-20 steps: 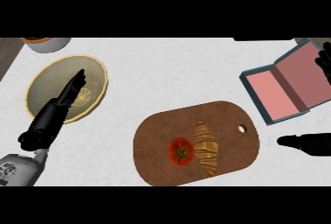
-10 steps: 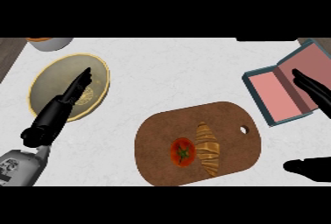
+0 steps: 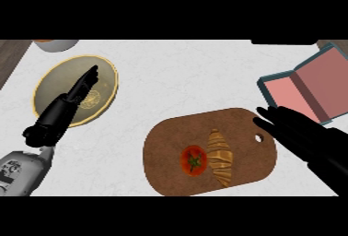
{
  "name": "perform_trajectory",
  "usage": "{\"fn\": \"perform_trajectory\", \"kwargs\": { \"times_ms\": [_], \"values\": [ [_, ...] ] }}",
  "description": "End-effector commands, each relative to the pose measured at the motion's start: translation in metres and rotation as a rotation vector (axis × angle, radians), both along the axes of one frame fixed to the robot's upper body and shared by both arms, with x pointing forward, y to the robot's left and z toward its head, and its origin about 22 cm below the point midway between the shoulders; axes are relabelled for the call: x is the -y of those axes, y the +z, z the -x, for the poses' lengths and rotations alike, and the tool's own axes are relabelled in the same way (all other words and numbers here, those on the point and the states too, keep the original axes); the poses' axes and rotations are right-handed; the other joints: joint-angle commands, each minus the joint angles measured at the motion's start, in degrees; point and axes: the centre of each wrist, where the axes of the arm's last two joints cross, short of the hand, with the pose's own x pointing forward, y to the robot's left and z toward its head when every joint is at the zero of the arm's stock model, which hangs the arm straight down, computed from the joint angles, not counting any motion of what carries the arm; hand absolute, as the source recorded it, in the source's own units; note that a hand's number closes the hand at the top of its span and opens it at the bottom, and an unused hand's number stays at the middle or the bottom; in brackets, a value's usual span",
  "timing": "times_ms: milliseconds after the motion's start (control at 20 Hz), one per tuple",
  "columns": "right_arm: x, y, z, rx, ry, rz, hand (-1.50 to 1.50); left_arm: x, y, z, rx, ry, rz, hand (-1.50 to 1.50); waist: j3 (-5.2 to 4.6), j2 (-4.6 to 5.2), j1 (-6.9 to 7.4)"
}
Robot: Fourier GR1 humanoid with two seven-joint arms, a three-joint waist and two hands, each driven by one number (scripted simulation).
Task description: Pick the croissant from the cutting board and place it in the cardboard box
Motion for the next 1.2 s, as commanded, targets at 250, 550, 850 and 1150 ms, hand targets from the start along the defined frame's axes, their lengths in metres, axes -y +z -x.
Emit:
{"fn": "perform_trajectory", "kwargs": {
  "times_ms": [250,550,850,1150],
  "values": [
    [-0.073,-0.003,0.023,-0.053,-0.077,0.251,-1.50,-0.005,-0.005,0.009,-0.004,-0.009,-0.008,0.00,0.02,-0.10,0.38],
    [-0.116,-0.024,0.022,-0.140,-0.097,0.265,-1.50,-0.006,0.000,-0.009,-0.001,0.011,-0.013,0.00,0.12,0.01,-0.54],
    [-0.125,-0.036,0.015,-0.150,-0.128,0.305,-1.50,-0.009,0.001,0.020,-0.007,0.015,0.003,0.00,0.16,-0.12,-0.27],
    [-0.129,-0.054,0.014,-0.106,-0.170,0.327,-1.50,0.000,-0.009,0.008,0.007,0.007,0.014,0.00,0.17,-0.03,-0.62]
  ]
}}
